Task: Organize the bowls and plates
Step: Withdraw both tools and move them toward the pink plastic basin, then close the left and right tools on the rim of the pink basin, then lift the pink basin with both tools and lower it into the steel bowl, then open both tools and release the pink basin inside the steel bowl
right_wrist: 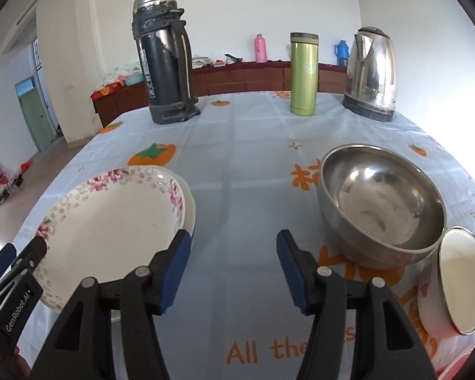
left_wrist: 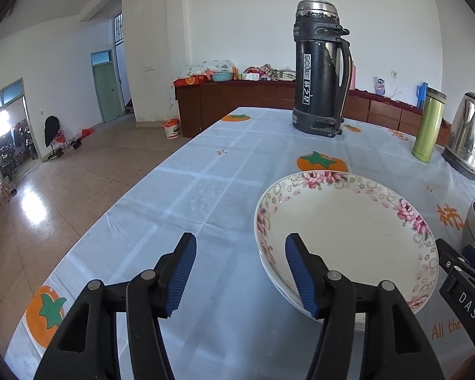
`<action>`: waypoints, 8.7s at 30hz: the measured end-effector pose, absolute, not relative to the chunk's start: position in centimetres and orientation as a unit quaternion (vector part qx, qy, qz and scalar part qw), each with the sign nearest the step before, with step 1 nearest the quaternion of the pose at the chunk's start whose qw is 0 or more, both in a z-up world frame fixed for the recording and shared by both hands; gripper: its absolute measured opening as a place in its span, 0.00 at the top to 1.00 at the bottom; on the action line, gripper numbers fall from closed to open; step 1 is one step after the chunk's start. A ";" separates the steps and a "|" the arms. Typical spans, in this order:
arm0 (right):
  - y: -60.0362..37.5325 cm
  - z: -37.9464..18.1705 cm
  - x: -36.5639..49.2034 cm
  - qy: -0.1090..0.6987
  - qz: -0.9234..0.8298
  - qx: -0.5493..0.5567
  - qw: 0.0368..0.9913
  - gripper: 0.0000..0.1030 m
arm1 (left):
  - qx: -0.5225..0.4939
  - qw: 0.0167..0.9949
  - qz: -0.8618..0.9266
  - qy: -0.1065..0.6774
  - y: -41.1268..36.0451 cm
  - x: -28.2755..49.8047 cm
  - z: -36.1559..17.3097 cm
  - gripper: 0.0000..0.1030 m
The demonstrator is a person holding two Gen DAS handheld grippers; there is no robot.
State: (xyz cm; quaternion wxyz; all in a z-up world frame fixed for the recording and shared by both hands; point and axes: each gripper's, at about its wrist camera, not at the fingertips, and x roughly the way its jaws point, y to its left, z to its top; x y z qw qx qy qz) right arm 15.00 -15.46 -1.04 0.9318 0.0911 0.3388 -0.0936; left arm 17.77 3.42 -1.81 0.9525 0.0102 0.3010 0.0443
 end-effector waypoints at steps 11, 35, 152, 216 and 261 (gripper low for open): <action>-16.2 0.4 12.0 0.264 -0.092 0.119 0.953 0.29 | 0.002 0.959 0.039 0.280 3.7 16.9 -1.4 0.32; -14.4 1.6 7.1 0.208 -0.098 0.074 0.970 0.18 | 0.010 0.966 0.024 0.257 2.7 13.0 -1.0 0.27; -33.7 1.1 -9.5 0.252 -0.096 0.217 0.938 0.52 | 0.020 0.910 -0.273 0.310 -11.0 4.4 -1.0 0.27; -33.1 1.6 10.4 0.303 -0.062 0.184 0.933 0.85 | -0.020 0.920 -0.222 0.322 -20.2 18.0 0.5 0.78; -34.8 0.5 9.3 0.306 -0.169 0.159 0.923 0.45 | 0.026 0.959 -0.135 0.249 -19.3 16.1 0.9 0.35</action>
